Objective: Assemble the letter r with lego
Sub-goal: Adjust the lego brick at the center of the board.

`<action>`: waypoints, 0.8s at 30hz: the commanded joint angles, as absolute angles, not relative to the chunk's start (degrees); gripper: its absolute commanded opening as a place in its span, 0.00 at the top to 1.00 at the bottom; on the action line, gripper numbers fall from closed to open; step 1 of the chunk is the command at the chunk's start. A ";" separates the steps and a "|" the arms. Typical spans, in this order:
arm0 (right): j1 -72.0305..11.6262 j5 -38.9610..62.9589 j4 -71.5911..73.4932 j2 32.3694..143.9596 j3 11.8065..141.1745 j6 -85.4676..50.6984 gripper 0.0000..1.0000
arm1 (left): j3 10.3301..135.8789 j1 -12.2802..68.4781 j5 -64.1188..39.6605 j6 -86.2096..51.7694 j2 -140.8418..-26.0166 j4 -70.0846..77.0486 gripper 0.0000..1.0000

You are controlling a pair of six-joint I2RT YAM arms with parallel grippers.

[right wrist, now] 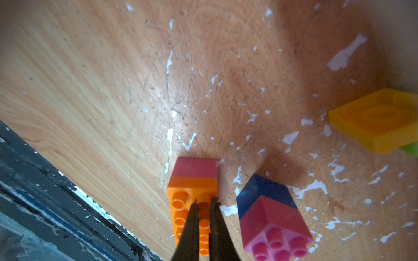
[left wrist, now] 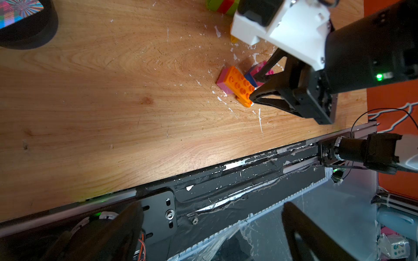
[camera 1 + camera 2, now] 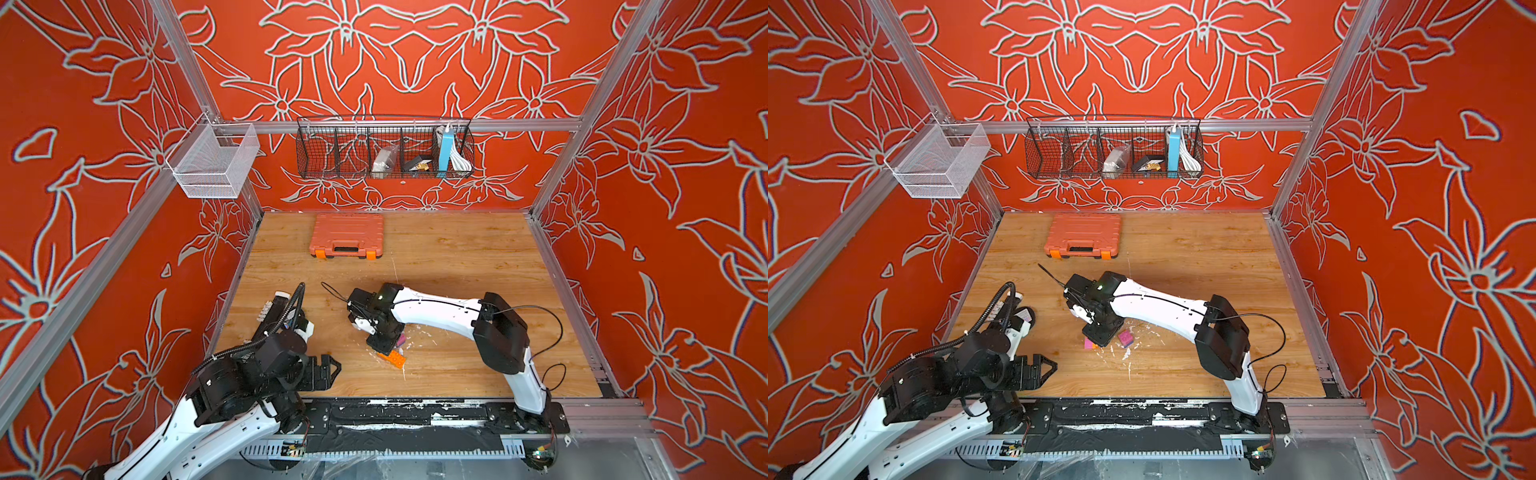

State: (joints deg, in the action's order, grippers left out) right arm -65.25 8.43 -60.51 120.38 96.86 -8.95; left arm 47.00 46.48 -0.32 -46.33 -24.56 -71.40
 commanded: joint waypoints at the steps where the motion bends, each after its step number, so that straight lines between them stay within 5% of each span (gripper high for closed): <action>1: -65.47 9.85 -64.39 121.13 99.52 -9.94 0.97 | 46.67 46.23 -0.37 -45.29 -24.26 -70.60 0.03; 4: -65.45 8.41 -65.74 119.21 102.05 -10.36 0.95 | 46.71 46.23 -0.44 -45.19 -24.41 -70.59 0.03; 13: -65.42 9.58 -63.39 112.41 99.88 -11.85 0.64 | 46.85 46.19 -0.43 -45.18 -25.73 -70.74 0.04; 24: -65.40 9.04 -55.58 113.50 92.94 -11.60 0.62 | 46.76 46.08 0.35 -46.05 -24.61 -71.28 0.04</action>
